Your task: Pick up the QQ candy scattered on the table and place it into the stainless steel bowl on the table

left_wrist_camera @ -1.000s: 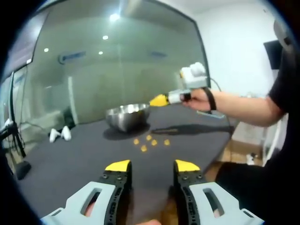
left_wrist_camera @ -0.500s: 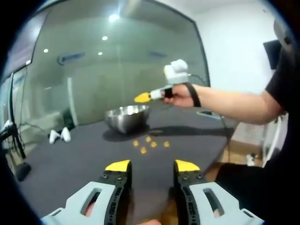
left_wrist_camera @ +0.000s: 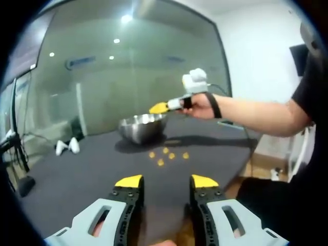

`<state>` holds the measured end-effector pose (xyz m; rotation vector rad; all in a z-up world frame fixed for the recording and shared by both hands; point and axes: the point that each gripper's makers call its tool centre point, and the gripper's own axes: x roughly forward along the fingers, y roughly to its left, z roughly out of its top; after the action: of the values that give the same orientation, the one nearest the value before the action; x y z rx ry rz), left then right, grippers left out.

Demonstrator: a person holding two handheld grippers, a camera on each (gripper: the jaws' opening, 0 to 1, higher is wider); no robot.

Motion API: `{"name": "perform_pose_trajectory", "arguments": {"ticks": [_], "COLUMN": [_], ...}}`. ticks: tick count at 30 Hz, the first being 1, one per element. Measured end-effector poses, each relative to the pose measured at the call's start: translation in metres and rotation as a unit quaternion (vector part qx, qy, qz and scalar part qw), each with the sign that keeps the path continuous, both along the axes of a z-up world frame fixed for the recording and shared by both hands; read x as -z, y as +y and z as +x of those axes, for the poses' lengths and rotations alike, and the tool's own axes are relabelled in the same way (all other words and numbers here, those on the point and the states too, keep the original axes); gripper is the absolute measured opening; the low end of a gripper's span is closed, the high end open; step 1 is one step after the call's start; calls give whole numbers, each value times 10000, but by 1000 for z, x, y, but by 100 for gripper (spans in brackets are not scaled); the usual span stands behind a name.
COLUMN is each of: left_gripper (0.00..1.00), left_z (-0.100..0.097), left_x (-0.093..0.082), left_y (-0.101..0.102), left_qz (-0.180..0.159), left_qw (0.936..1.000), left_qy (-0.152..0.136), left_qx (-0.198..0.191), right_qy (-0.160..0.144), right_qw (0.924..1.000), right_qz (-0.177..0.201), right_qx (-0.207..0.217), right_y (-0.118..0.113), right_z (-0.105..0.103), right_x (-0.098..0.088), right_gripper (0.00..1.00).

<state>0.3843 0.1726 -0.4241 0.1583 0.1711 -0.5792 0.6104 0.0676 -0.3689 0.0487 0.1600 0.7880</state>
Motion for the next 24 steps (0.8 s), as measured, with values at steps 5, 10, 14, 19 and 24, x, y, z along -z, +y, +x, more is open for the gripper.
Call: {"name": "perform_pose_trajectory", "arguments": {"ticks": [5,10,14,19,24], "left_gripper": [37,37,37,37,37], "left_z": [1,0,1,1,1], "left_x": [-1,-5,-8,-8,-7], "left_y": [-2,-1,1,1,-2], "left_qz": [11,4,7,12,32], "left_qw": [10000,10000,10000,10000,10000], "left_qy": [-12,-44,-75,-66,-62], "left_qx": [22,8,-9,6,59], "right_qy": [-48,-291,-381,-316,-510], "right_qw": [10000,9993,9985,9974,9947], "right_qz": [-13,-121,-179,-209,-304], "right_qx": [-33,-206,-359,-619,-838], "right_y": [-4,-9,-20,-27,-29], "right_z": [-8,-31,-48,-69,-95], "right_x": [-3,-13,-12,0,17], "right_gripper": [22,22,22,21,21]}}
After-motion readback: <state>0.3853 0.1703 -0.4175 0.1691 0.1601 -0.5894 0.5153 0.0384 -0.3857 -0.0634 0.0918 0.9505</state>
